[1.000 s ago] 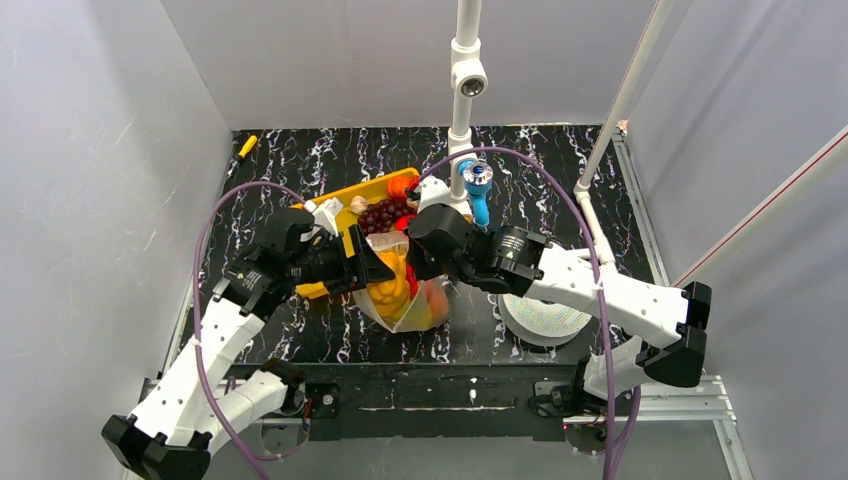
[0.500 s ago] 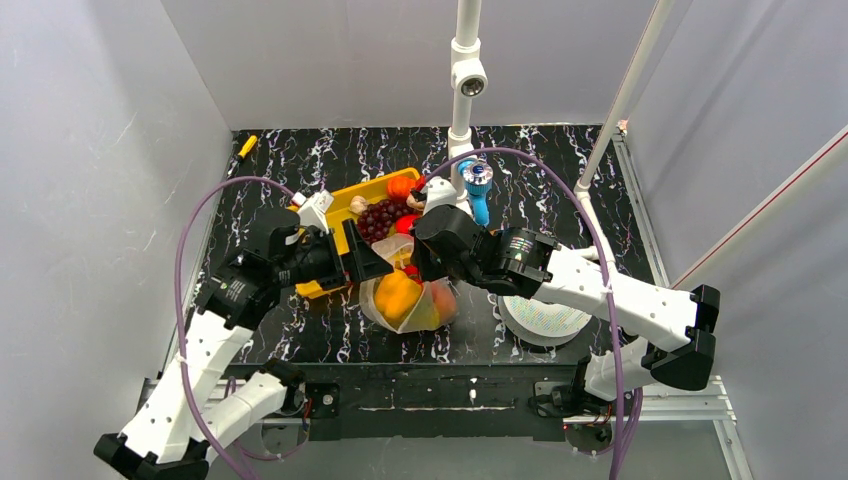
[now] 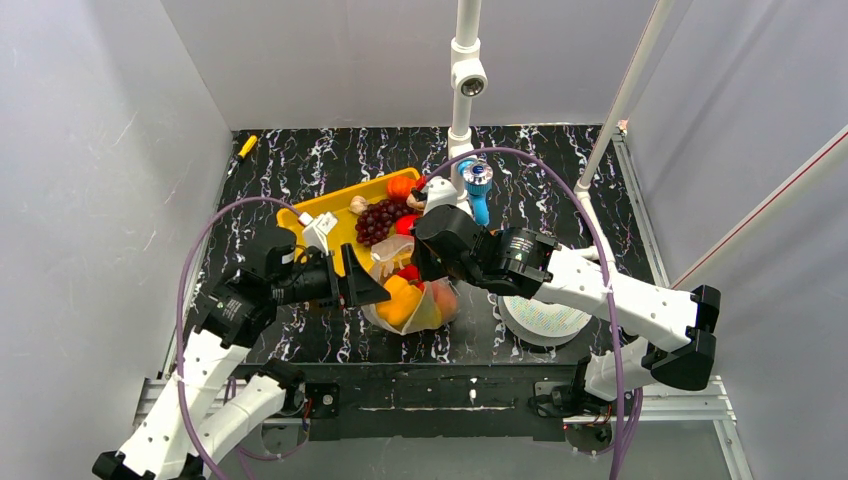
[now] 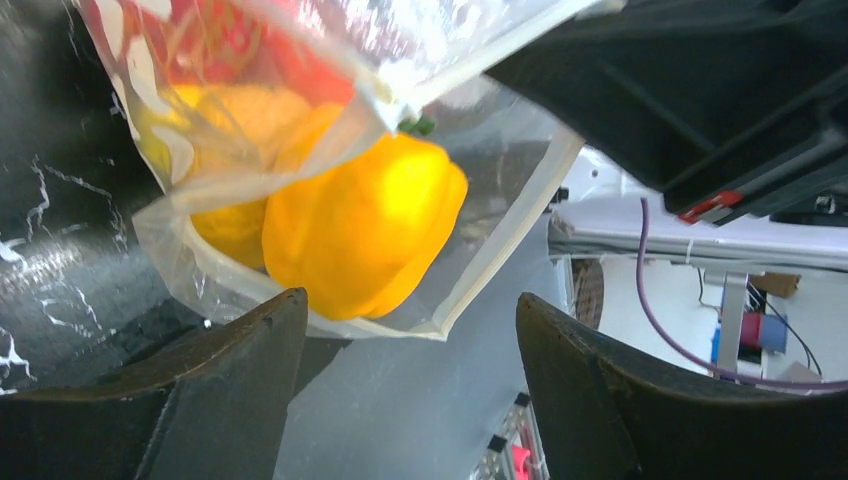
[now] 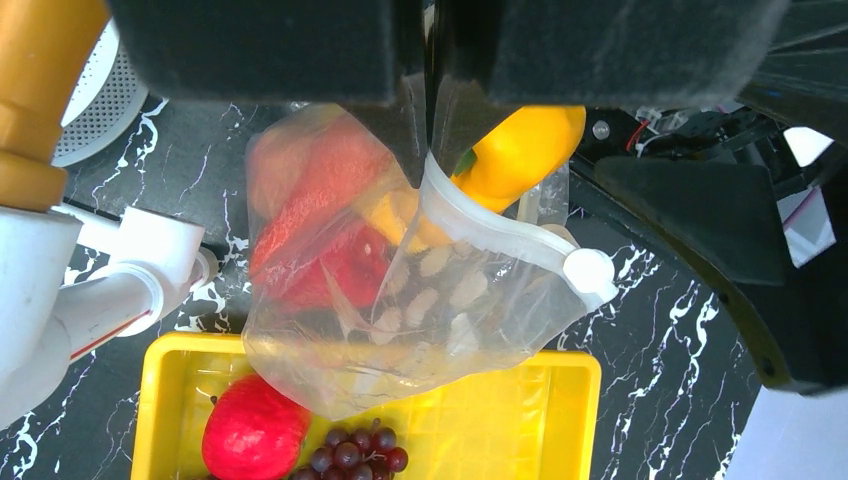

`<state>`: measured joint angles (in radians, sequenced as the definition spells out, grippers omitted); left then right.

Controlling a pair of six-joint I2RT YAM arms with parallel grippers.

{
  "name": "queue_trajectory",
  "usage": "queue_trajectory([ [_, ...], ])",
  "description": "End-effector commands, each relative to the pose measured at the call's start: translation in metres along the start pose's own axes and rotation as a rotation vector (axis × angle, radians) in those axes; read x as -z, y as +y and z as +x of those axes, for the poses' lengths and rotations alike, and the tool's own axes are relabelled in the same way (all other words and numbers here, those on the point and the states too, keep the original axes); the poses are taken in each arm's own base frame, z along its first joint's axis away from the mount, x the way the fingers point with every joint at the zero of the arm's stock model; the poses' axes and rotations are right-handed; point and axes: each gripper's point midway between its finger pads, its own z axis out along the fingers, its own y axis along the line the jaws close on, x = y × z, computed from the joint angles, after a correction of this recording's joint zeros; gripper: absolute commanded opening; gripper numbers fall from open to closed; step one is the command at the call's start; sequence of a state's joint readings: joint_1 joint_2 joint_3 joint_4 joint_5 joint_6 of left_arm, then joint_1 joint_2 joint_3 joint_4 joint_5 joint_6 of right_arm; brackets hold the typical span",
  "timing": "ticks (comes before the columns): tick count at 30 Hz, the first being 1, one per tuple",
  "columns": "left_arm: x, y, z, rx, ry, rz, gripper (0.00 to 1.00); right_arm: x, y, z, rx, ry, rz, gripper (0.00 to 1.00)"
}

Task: Place the food in the zip-top bag and seal the zipper
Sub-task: Place the fake vegetable in the zipper food storage bag.

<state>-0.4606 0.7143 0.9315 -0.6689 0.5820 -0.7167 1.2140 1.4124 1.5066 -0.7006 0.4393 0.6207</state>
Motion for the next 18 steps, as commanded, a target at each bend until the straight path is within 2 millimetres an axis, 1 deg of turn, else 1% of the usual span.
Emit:
queue_trajectory([
  [1, 0.003, -0.004, 0.027, 0.020, 0.097, 0.075, 0.70, 0.013, 0.011, -0.024, -0.028, -0.079, -0.045, 0.01],
  [4, 0.001, 0.003, 0.036, 0.046, 0.123, 0.073, 0.63, 0.012, 0.013, -0.026, -0.025, -0.077, -0.048, 0.01],
  [8, -0.003, 0.002, 0.036, 0.060, 0.121, 0.093, 0.54, 0.011, 0.015, -0.026, -0.024, -0.072, -0.053, 0.01],
  [10, -0.006, -0.002, 0.034, 0.064, 0.130, 0.115, 0.54, 0.010, 0.017, -0.026, -0.023, -0.070, -0.055, 0.01],
  [13, -0.013, -0.003, 0.030, 0.063, 0.143, 0.120, 0.56, 0.012, 0.018, -0.028, -0.024, -0.070, -0.056, 0.01],
  [18, -0.025, -0.016, 0.021, 0.056, 0.149, 0.165, 0.59, 0.014, 0.019, -0.030, -0.025, -0.073, -0.063, 0.01],
])
